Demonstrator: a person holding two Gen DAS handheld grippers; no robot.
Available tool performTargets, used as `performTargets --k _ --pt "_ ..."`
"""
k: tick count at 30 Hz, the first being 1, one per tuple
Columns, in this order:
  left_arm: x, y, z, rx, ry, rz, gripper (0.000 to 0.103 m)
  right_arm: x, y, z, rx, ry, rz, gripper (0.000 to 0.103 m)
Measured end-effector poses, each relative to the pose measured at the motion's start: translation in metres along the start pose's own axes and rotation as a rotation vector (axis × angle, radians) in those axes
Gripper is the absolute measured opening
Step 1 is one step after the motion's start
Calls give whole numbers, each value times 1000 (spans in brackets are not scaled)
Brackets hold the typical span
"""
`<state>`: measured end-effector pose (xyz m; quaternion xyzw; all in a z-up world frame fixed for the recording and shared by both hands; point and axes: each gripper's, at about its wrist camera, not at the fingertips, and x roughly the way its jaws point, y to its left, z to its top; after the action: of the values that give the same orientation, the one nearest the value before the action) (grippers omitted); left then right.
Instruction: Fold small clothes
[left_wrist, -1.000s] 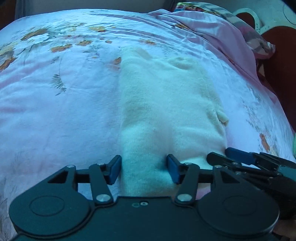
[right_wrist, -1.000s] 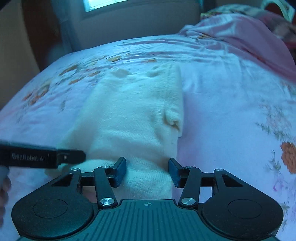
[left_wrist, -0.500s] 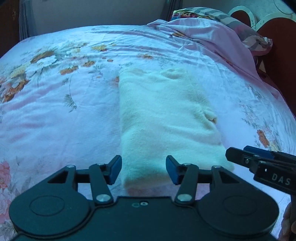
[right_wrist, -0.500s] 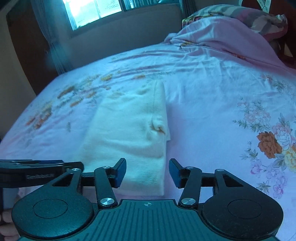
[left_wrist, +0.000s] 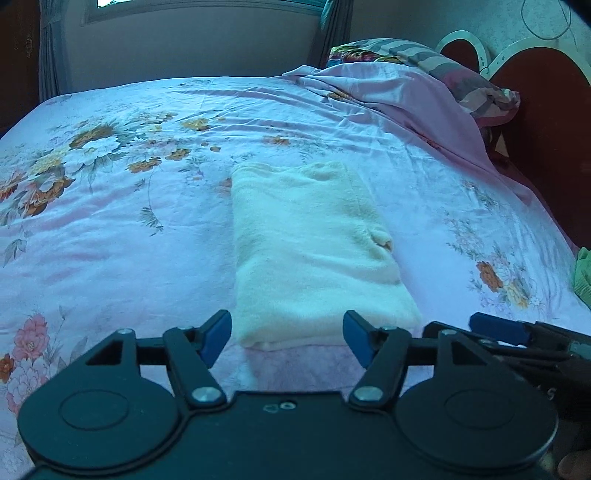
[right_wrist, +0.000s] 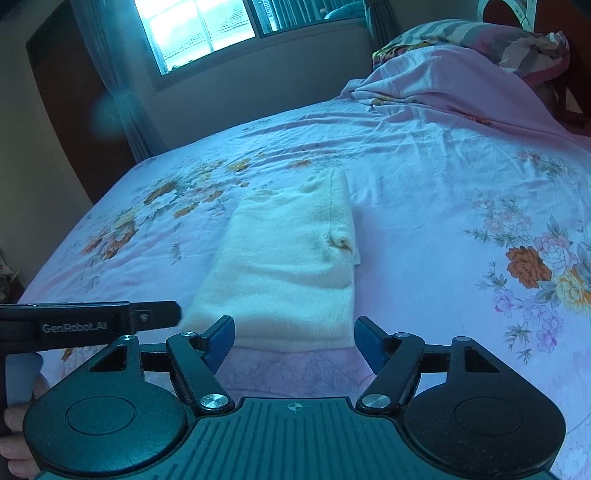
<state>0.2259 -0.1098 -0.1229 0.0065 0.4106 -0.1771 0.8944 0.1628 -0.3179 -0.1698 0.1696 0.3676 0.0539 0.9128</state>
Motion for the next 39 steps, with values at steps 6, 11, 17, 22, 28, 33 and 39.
performTargets --k 6,11,17,22,28,33,39 --pt "28 28 12 -75 36 3 64 27 -21 10 51 24 0 83" --pt "61 39 28 -108 62 -23 64 70 -40 26 117 68 21 84" --pt "105 43 45 -124 102 -48 66 117 -61 52 162 92 19 84" --pt "138 45 49 -128 139 -106 58 153 -78 67 187 114 3 83" --pt "151 51 49 -179 151 -167 47 171 -85 67 210 129 61 44" --pt "155 53 50 -176 154 -182 51 178 -87 69 190 125 72 53" --pt "161 53 52 -197 174 -184 56 183 -78 70 192 147 83 39"
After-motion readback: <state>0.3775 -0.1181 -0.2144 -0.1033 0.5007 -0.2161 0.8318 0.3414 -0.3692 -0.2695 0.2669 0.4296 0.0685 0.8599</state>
